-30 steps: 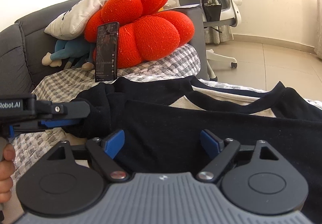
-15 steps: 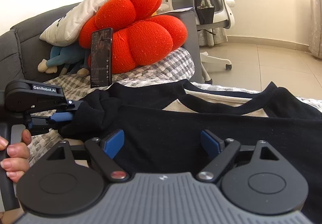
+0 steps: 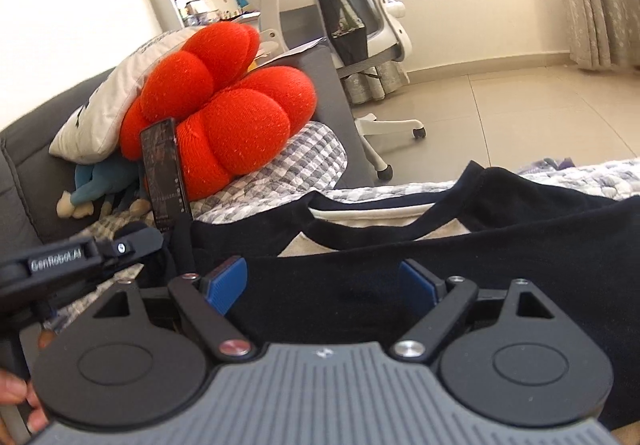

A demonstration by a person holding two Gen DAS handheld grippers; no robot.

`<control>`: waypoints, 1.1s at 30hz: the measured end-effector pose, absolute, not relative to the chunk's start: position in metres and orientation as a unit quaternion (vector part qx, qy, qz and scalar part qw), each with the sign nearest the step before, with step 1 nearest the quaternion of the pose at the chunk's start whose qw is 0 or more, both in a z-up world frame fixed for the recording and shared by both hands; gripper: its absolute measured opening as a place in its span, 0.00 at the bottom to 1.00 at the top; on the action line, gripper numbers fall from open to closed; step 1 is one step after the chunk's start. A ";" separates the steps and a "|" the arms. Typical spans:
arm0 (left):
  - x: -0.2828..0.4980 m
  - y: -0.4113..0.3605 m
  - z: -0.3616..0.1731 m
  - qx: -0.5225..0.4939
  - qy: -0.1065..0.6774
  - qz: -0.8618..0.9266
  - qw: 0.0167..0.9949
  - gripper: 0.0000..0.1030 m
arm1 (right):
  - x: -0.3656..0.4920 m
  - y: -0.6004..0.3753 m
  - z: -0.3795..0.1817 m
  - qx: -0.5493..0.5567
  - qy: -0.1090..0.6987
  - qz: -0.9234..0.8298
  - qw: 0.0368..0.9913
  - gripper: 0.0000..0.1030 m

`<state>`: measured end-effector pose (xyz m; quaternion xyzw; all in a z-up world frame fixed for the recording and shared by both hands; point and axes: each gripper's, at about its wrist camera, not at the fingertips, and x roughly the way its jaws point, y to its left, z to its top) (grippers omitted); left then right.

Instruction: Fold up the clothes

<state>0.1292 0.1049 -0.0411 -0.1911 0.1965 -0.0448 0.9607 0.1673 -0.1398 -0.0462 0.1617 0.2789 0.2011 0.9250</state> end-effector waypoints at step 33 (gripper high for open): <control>0.100 0.057 -0.047 -0.015 0.290 -0.232 0.928 0.41 | 0.177 -0.160 -0.044 0.222 0.355 0.249 0.873 0.11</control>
